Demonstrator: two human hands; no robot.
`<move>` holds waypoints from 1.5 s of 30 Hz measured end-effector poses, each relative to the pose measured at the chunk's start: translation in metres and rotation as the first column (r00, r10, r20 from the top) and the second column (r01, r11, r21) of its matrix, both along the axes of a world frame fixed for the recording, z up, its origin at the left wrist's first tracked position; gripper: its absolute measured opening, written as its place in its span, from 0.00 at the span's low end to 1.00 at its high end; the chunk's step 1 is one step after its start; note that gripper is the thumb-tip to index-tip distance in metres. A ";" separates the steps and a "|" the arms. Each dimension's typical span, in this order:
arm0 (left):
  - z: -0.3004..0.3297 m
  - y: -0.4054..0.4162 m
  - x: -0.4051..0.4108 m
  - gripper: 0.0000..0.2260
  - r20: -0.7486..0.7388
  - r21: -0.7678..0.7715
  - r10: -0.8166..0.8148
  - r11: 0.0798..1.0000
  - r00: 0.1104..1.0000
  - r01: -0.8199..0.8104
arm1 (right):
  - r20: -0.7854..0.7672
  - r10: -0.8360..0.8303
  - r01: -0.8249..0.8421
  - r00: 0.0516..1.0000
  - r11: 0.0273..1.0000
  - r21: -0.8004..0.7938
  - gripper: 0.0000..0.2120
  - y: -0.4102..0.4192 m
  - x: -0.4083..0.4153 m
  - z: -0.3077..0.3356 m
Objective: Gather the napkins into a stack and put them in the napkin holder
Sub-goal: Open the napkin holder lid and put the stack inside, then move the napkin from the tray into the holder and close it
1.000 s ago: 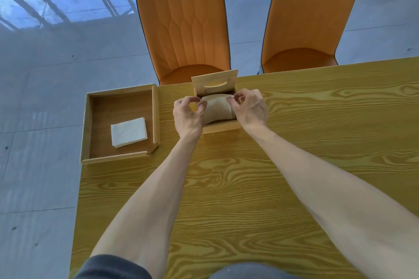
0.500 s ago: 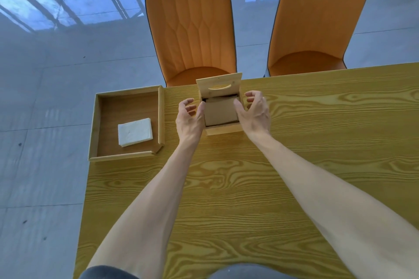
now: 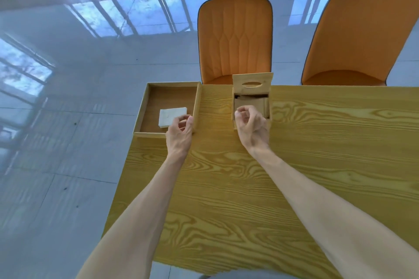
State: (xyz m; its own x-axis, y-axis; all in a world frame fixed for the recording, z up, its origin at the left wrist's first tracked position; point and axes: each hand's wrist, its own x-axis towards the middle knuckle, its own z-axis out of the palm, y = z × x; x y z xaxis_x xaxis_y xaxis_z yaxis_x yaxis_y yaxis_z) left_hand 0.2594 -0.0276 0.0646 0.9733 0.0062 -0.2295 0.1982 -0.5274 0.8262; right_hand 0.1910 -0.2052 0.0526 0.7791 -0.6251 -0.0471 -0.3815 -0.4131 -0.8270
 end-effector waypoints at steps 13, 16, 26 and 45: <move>-0.007 0.084 0.063 0.16 0.001 0.063 0.022 0.998 1.000 -0.022 | -0.120 0.157 -0.142 0.980 0.982 0.126 0.16 0.094 0.067 0.011; -0.016 0.095 0.083 0.17 -0.056 0.079 0.013 0.997 0.998 -0.008 | -0.164 0.188 -0.163 0.968 0.974 0.155 0.19 0.112 0.092 0.007; -0.044 0.103 0.127 0.26 -0.303 0.086 -0.041 0.994 0.952 0.070 | -0.338 0.320 -0.224 0.885 0.929 0.293 0.31 0.145 0.144 -0.015; -0.055 0.094 0.157 0.27 -0.504 -0.022 0.118 0.989 0.855 -0.149 | -0.386 0.236 -0.049 0.892 0.898 0.437 0.28 0.149 0.162 -0.027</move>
